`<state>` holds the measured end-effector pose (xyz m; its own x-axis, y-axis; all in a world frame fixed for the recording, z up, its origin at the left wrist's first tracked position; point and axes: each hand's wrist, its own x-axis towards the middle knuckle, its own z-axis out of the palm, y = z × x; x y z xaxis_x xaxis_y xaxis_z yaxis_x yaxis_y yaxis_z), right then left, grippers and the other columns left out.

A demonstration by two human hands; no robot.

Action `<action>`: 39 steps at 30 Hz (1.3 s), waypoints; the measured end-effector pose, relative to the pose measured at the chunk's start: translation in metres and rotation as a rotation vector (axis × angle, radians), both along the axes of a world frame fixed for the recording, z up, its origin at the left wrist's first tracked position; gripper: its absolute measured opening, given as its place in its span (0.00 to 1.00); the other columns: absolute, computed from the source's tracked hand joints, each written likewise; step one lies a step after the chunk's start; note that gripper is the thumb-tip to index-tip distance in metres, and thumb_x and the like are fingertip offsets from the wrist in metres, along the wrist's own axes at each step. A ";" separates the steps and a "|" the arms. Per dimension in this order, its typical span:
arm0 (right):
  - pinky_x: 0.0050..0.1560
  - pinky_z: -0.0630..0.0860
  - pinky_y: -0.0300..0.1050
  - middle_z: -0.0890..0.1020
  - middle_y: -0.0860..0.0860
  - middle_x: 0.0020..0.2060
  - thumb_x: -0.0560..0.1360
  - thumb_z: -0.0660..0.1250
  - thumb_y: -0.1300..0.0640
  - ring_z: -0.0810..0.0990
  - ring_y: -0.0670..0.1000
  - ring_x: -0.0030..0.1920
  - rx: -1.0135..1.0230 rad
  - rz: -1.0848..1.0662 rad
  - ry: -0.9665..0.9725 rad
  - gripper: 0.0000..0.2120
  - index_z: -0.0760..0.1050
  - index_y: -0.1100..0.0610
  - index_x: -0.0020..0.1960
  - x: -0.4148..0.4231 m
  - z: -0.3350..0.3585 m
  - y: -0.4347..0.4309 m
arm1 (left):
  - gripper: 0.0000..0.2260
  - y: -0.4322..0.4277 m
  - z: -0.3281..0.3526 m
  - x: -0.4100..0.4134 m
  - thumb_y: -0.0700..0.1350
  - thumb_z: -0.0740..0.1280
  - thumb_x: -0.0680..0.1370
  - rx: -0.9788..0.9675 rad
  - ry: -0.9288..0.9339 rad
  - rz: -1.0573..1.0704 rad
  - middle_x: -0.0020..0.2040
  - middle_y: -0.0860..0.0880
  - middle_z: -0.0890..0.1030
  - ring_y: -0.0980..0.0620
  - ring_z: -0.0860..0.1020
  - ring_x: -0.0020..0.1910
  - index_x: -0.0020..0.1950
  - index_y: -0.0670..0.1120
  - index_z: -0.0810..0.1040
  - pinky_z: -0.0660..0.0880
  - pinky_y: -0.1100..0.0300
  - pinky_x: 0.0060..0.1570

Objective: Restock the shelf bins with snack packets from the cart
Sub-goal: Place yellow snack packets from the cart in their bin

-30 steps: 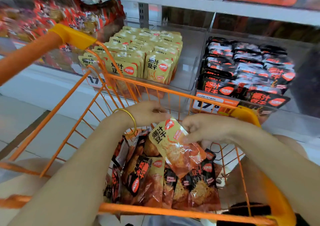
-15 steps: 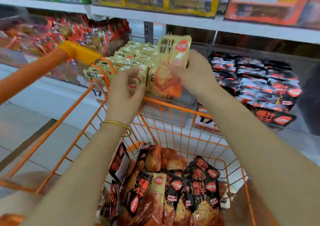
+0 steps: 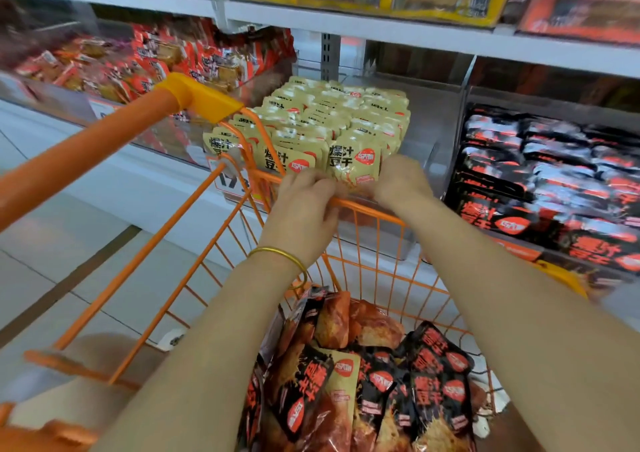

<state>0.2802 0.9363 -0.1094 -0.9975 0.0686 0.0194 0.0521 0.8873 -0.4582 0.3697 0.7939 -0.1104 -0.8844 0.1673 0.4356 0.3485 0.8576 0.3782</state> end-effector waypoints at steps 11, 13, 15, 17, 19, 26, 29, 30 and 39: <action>0.40 0.69 0.44 0.78 0.58 0.54 0.74 0.68 0.64 0.79 0.59 0.53 0.028 -0.035 0.063 0.14 0.71 0.63 0.58 0.016 0.018 -0.003 | 0.11 -0.003 0.008 0.003 0.36 0.65 0.74 0.004 -0.017 -0.022 0.56 0.47 0.75 0.46 0.67 0.58 0.54 0.46 0.81 0.53 0.71 0.52; 0.39 0.68 0.46 0.76 0.58 0.55 0.75 0.66 0.65 0.79 0.60 0.52 0.109 -0.046 0.229 0.14 0.67 0.62 0.59 0.040 0.035 -0.006 | 0.10 -0.005 0.015 0.004 0.35 0.65 0.73 0.068 0.015 -0.001 0.49 0.48 0.75 0.48 0.69 0.53 0.50 0.45 0.81 0.57 0.69 0.50; 0.37 0.66 0.47 0.74 0.56 0.52 0.77 0.65 0.63 0.77 0.58 0.46 0.112 0.027 0.402 0.11 0.66 0.60 0.57 0.069 0.050 -0.006 | 0.07 -0.007 0.023 0.006 0.36 0.65 0.74 0.154 -0.017 -0.008 0.41 0.53 0.74 0.53 0.71 0.45 0.45 0.47 0.80 0.64 0.66 0.46; 0.37 0.68 0.47 0.74 0.53 0.44 0.76 0.65 0.60 0.74 0.54 0.42 -0.043 0.177 0.422 0.07 0.67 0.58 0.51 0.096 0.052 -0.005 | 0.05 -0.008 0.026 0.008 0.39 0.65 0.74 0.139 -0.151 -0.047 0.36 0.57 0.73 0.56 0.72 0.38 0.42 0.49 0.77 0.68 0.64 0.41; 0.38 0.73 0.46 0.75 0.51 0.37 0.75 0.66 0.59 0.76 0.53 0.39 -0.090 0.389 0.158 0.06 0.69 0.56 0.44 0.116 0.040 -0.006 | 0.04 -0.006 0.025 0.010 0.41 0.66 0.74 0.011 -0.272 -0.095 0.35 0.58 0.72 0.54 0.72 0.38 0.40 0.49 0.76 0.68 0.61 0.39; 0.27 0.65 0.41 0.69 0.51 0.26 0.78 0.62 0.57 0.68 0.51 0.27 0.353 0.707 -0.573 0.13 0.69 0.61 0.36 0.140 -0.052 -0.016 | 0.04 -0.007 0.012 0.013 0.42 0.64 0.77 -0.128 -0.521 -0.169 0.39 0.55 0.73 0.54 0.73 0.44 0.47 0.44 0.78 0.72 0.60 0.48; 0.25 0.60 0.40 0.68 0.50 0.29 0.77 0.64 0.53 0.68 0.51 0.28 0.510 0.743 -0.501 0.16 0.66 0.61 0.36 0.151 -0.074 -0.018 | 0.05 -0.006 0.010 0.015 0.42 0.65 0.77 -0.129 -0.565 -0.172 0.43 0.52 0.75 0.53 0.74 0.47 0.49 0.43 0.78 0.73 0.59 0.51; 0.25 0.60 0.40 0.70 0.51 0.32 0.76 0.66 0.51 0.71 0.52 0.31 0.504 0.745 -0.507 0.14 0.70 0.60 0.40 0.153 -0.078 -0.018 | 0.05 -0.005 0.009 0.015 0.42 0.65 0.77 -0.130 -0.584 -0.178 0.44 0.52 0.75 0.52 0.74 0.48 0.50 0.43 0.78 0.73 0.59 0.51; 0.27 0.76 0.42 0.66 0.52 0.37 0.75 0.68 0.61 0.76 0.50 0.27 -0.006 0.577 -0.710 0.15 0.63 0.57 0.36 0.124 -0.017 0.005 | 0.11 0.000 0.017 0.019 0.49 0.64 0.78 -0.057 -0.789 -0.248 0.47 0.52 0.74 0.53 0.74 0.49 0.56 0.45 0.78 0.72 0.60 0.52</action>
